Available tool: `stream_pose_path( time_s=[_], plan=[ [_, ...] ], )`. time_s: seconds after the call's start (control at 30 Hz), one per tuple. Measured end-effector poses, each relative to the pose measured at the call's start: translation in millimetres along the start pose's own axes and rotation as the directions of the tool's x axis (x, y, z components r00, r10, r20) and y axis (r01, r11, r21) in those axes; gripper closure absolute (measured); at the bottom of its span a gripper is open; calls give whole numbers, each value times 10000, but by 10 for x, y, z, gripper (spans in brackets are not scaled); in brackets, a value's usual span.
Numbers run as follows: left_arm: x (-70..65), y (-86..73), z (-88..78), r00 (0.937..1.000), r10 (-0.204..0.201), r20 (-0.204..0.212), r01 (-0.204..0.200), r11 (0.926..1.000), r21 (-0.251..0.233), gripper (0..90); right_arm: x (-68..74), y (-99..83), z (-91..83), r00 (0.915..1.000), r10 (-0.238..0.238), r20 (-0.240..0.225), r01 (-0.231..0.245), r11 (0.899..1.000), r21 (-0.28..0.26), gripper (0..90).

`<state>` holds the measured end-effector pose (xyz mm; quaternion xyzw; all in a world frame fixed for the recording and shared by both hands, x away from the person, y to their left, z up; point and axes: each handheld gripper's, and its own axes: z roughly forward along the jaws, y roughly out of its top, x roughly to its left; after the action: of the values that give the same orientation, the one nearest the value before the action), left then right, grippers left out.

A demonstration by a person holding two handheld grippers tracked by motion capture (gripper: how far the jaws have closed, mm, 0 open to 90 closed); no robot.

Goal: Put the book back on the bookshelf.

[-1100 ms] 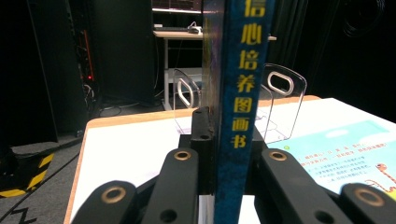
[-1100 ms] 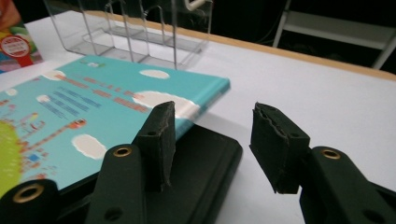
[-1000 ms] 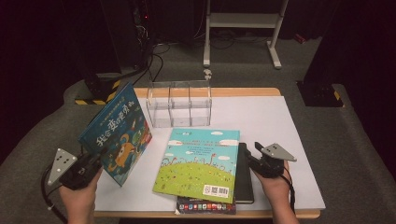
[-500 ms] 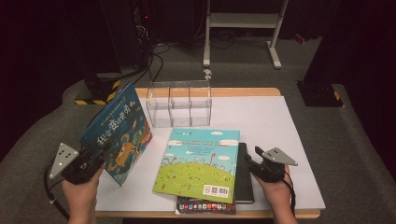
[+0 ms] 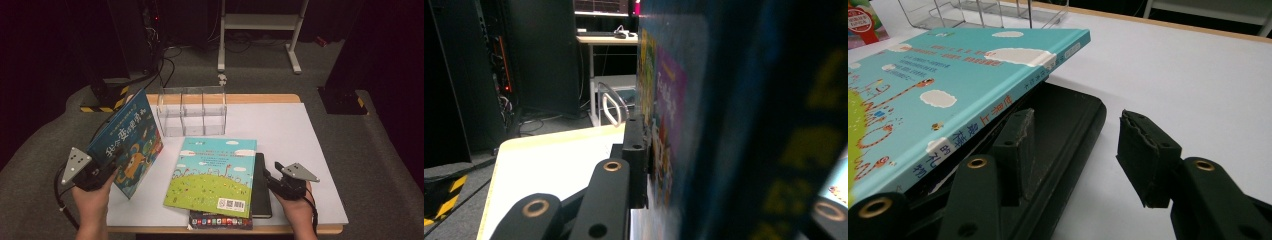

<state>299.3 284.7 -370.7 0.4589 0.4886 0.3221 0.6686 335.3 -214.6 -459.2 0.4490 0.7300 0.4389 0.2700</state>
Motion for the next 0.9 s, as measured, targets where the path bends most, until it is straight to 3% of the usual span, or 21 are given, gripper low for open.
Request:
stream_pose_path(
  time_s=[0.63,0.9],
  plan=[
    [19,12,14,9997,251,-53,-250,9996,96,813,-12,-42,-20,9999,122,-34,-122,9999,69,485],
    [15,38,55,9997,-111,-196,111,9999,47,826,-49,-56,-13,9991,365,-194,-364,9993,53,486]
  ],
)
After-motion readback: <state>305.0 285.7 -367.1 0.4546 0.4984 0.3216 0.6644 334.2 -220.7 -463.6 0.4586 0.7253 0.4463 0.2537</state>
